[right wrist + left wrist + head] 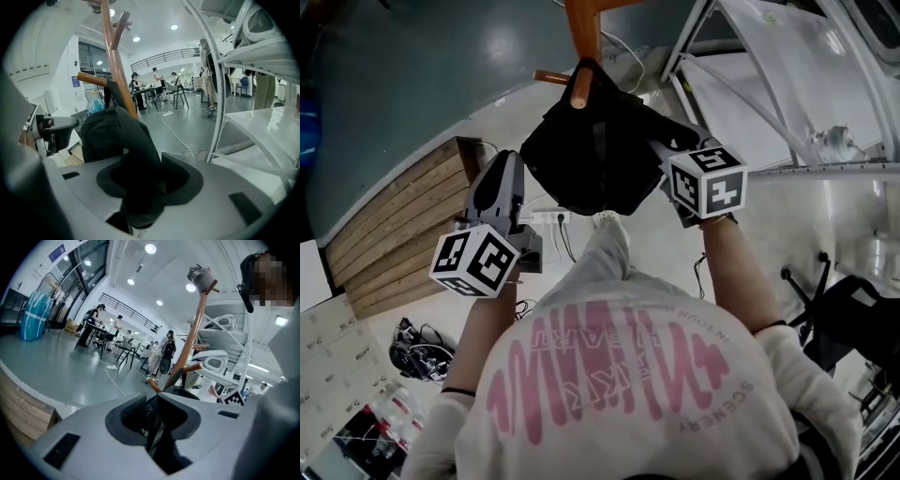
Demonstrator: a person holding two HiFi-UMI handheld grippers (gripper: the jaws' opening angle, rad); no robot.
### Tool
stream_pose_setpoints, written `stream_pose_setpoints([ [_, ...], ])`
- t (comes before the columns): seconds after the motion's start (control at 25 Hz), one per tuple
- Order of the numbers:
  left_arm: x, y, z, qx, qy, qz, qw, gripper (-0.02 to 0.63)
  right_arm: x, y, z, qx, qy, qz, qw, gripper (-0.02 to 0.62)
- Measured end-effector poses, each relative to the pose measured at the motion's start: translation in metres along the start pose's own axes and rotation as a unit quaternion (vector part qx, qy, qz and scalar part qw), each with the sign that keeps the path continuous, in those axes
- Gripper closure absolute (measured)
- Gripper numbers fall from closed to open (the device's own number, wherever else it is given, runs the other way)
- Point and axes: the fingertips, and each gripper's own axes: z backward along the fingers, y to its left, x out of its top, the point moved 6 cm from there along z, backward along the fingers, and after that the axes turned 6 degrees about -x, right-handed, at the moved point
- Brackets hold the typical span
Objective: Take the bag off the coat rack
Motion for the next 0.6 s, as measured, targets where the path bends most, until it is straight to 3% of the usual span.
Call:
stream_pose_setpoints([
  [0.2, 0.001, 0.001, -0.021, -0.042, 0.022, -0.016, 0.9987, 0.418, 0.0, -0.001, 0.0, 0.01, 0.0, 0.002, 1.0, 0.43],
  [0.4, -0.012, 0.007, -0.039, -0.069, 0.086, -0.086, 0.9902, 0.309, 0.0, -0.004, 0.0, 0.015, 0.0, 0.0, 1.0, 0.425],
  [0.6, -0.022, 0.001, -0.054, -0.112, 0.119, -0.082, 0.9832, 0.287, 0.0, -0.003, 0.0, 0.017, -0.004, 0.002, 1.0, 0.425],
])
